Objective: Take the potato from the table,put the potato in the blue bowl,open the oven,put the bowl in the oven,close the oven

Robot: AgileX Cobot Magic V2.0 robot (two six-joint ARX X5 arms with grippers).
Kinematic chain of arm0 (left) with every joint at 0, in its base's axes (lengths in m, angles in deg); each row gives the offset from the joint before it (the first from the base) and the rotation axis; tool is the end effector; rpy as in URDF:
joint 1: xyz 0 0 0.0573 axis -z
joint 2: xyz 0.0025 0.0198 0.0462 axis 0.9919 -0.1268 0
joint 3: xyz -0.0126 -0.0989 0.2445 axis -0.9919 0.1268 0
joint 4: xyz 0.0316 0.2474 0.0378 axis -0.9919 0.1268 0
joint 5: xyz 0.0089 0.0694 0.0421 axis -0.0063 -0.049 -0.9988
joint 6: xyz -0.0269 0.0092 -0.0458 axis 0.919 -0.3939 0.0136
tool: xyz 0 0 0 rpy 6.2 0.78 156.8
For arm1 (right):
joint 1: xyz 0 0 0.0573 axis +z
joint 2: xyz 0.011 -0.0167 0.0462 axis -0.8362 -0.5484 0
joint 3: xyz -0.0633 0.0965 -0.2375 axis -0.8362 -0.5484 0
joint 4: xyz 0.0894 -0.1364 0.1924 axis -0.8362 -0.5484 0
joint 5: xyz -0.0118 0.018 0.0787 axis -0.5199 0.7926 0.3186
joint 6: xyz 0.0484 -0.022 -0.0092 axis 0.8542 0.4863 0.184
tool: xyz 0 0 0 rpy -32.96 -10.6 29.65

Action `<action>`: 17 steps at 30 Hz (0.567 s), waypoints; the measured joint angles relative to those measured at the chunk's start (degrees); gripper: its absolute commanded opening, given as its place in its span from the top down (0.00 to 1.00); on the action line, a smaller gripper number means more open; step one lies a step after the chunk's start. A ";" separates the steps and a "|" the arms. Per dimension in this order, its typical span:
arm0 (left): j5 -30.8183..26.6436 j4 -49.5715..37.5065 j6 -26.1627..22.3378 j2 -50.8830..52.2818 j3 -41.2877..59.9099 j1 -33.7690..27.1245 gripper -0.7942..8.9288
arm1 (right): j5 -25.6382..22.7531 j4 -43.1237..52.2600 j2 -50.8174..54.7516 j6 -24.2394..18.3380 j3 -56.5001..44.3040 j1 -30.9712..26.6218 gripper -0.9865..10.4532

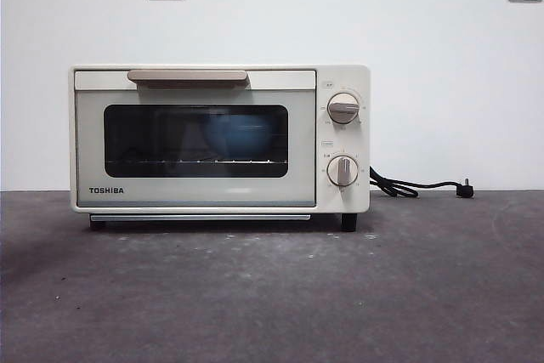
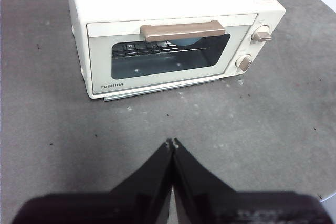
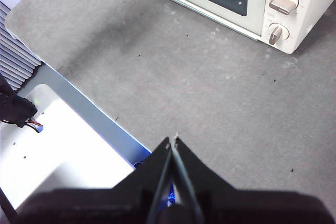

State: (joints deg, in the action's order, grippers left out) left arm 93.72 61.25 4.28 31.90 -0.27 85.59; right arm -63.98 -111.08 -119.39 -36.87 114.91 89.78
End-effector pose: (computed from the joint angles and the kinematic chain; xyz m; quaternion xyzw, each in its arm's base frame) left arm 0.0772 -0.0137 0.3730 -0.0467 0.2733 -0.1859 0.9426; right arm 0.0932 0.0695 0.4330 -0.0502 0.3751 0.3718 0.8476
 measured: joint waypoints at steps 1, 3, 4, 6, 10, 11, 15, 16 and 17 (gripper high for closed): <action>0.00 0.00 0.02 -0.09 0.00 0.00 0.92 | 0.00 0.02 0.00 0.00 0.00 0.00 0.91; -0.07 -0.13 -0.66 -0.15 0.00 0.00 0.92 | 0.00 0.00 0.04 0.00 0.00 0.00 0.91; -0.09 -0.33 -1.22 -0.17 0.00 0.00 0.92 | -0.02 0.00 0.09 0.00 0.00 0.00 0.91; -0.31 -2.12 -2.43 -0.17 0.04 0.00 0.92 | 0.00 0.00 0.22 0.00 0.00 0.00 0.91; -1.49 -14.01 -5.75 2.08 1.64 -0.15 0.92 | 0.00 0.00 0.55 0.00 0.00 0.00 0.91; -1.53 -17.92 -6.62 3.34 2.93 -0.39 0.92 | -0.02 0.00 0.68 0.00 0.00 0.00 0.91; -1.90 -32.26 -8.66 10.12 10.64 -2.29 0.92 | -0.02 0.00 0.81 0.00 0.00 0.00 0.91; -2.64 -35.60 -8.83 11.93 12.98 -2.69 0.92 | -0.02 0.00 0.81 0.00 0.00 0.00 0.91; -4.24 -39.93 -9.03 14.08 16.31 -3.23 0.92 | -0.02 0.02 0.81 0.00 0.00 0.00 0.91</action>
State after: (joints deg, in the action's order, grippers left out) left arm 89.48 21.32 -4.75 45.97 16.04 82.36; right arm -64.00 -111.05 -118.58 -36.87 114.91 89.78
